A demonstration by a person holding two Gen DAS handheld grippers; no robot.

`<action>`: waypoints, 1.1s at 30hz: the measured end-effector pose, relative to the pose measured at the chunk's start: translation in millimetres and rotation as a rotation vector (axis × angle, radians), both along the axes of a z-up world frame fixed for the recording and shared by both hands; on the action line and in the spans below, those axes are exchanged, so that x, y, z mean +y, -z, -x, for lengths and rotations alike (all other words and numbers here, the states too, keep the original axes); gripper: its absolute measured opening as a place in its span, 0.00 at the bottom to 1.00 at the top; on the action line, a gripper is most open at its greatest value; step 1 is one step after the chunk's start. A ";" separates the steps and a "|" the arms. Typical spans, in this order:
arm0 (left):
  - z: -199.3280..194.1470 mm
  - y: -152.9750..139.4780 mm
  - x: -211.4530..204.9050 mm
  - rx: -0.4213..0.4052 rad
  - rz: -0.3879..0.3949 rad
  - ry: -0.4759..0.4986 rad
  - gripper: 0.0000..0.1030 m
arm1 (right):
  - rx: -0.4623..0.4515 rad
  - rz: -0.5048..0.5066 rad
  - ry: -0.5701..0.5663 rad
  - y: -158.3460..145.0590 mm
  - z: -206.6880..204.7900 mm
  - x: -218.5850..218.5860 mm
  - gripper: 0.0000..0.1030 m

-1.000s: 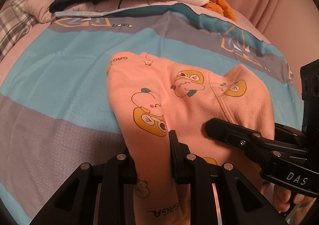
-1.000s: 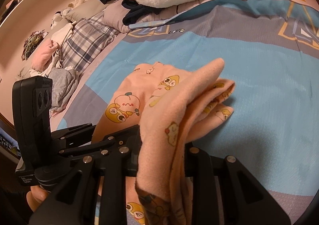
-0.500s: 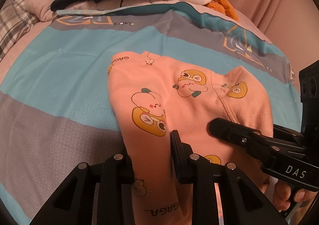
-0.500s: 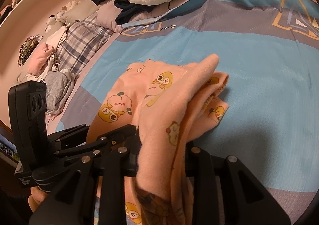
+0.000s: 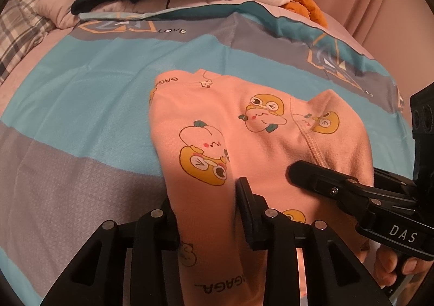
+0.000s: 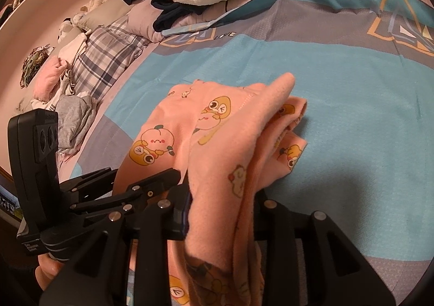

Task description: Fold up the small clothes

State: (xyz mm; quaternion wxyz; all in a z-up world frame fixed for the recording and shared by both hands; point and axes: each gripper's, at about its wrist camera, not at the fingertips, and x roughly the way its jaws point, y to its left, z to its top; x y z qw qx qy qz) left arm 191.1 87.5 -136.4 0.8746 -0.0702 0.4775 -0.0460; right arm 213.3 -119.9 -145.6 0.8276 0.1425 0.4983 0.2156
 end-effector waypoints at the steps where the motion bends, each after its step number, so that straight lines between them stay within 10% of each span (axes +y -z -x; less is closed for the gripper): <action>1: -0.1 0.2 0.4 0.000 -0.003 -0.002 0.34 | 0.001 0.000 0.001 0.1 0.0 0.0 0.32; 33: 1.3 4.3 9.6 0.006 -0.025 -0.059 0.61 | 0.003 0.045 0.023 4.0 -1.1 -5.9 0.42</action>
